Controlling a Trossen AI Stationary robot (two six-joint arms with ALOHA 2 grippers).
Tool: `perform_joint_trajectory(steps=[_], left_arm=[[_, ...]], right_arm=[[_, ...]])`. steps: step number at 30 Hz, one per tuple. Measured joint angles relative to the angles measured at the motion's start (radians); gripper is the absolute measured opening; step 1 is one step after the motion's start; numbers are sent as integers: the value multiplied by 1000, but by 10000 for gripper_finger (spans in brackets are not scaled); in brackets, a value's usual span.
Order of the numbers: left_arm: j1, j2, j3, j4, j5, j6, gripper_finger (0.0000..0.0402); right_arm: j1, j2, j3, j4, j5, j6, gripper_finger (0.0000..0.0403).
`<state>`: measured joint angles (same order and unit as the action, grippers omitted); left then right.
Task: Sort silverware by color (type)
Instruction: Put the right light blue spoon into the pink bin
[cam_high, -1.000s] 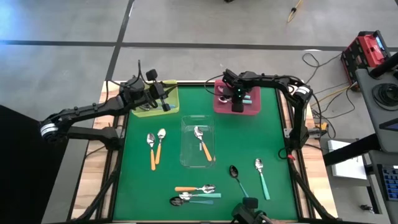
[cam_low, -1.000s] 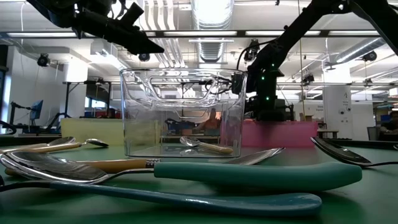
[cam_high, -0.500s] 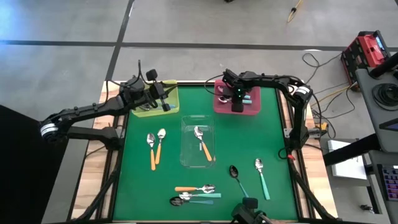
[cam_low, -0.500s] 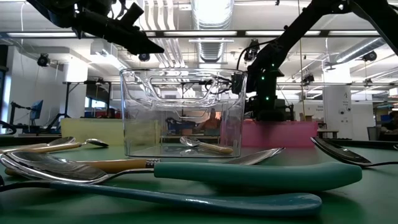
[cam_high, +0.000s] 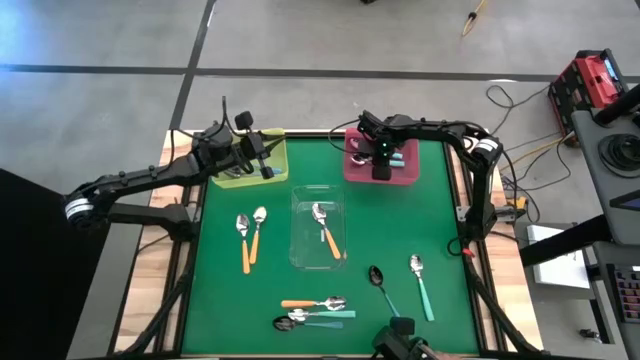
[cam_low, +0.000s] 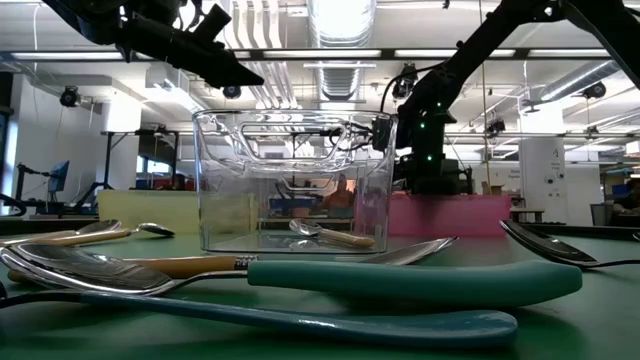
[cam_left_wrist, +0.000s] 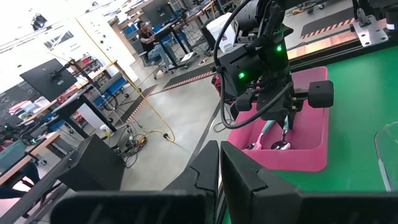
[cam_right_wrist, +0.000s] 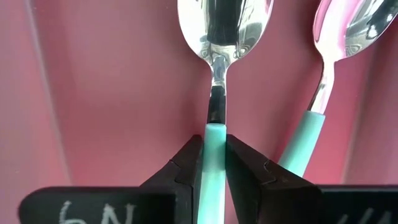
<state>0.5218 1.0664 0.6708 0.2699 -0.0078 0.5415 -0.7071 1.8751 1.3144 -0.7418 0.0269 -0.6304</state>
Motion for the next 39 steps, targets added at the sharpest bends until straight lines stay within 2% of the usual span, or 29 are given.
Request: perform_joint_trajectory(steps=[7, 23, 39], left_arm=[[0, 0, 0, 0, 0, 0, 0], [0, 0, 0, 0, 0, 0, 0], [0, 0, 0, 0, 0, 0, 0]], right_arm=[[0, 0, 0, 0, 0, -1, 50], [0, 0, 0, 5, 2, 58, 91], [0, -33, 1, 0, 14, 90, 93]])
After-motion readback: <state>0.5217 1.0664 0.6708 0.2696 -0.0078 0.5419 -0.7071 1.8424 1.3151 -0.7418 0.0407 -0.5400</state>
